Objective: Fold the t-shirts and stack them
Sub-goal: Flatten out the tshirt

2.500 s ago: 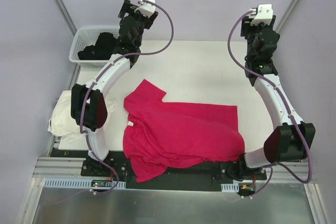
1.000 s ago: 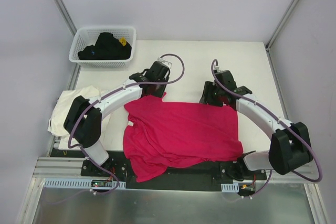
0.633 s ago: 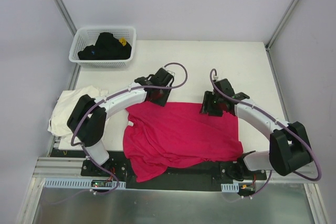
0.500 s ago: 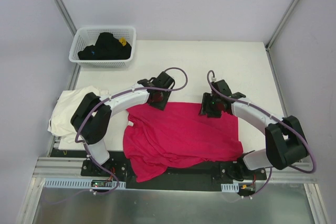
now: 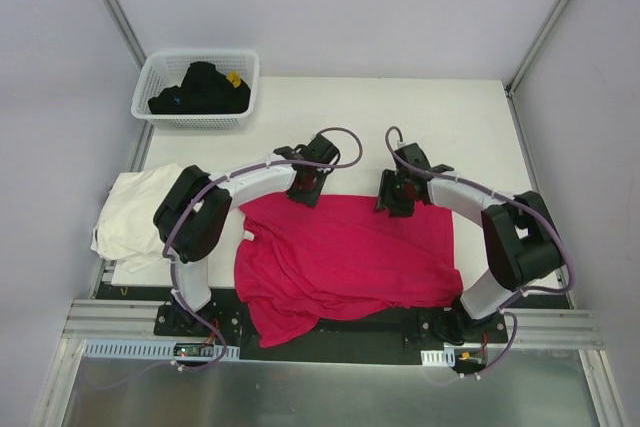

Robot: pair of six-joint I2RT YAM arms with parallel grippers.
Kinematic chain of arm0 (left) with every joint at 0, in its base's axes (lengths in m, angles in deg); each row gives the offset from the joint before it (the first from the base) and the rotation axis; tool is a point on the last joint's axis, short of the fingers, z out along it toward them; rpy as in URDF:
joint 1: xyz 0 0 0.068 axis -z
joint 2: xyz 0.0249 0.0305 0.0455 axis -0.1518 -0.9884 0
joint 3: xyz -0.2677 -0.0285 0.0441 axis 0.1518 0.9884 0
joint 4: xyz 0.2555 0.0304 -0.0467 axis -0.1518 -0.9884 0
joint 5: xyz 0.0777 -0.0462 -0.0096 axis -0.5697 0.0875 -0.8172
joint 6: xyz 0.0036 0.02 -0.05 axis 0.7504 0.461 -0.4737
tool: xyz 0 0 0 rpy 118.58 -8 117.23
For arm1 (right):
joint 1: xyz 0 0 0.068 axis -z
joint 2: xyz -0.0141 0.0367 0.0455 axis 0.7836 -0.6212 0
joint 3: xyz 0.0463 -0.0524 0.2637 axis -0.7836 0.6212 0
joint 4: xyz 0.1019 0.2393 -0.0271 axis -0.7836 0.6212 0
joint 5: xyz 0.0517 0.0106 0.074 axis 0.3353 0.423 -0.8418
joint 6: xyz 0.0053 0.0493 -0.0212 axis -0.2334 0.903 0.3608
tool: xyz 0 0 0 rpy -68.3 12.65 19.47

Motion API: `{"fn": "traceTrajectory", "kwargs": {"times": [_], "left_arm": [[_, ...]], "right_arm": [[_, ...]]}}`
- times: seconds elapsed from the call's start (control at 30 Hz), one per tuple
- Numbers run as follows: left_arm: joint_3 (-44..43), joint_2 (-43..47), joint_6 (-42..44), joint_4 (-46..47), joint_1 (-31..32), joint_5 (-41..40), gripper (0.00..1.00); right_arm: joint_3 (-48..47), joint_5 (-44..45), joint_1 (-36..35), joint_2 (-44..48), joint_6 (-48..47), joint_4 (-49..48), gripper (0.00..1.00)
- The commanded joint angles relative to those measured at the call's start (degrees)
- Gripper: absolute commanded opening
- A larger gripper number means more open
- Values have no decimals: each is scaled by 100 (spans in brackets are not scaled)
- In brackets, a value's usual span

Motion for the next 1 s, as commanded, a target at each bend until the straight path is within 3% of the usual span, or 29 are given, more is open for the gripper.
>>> {"fn": "traceTrajectory", "kwargs": {"times": [0.0,0.47,0.97], "left_arm": [[-310,-169,87,-78,34,-268,33],[-671,-758,148,-69,-133,-242,32],[-2076,-1707,359,-43,-677,-198,29]], "right_arm": [[-375,-72,156,-238,114,-73,49],[-639,-195,561,-889,149,-82,49],[-1544,-99,983,-1724,272,-134,47]]}}
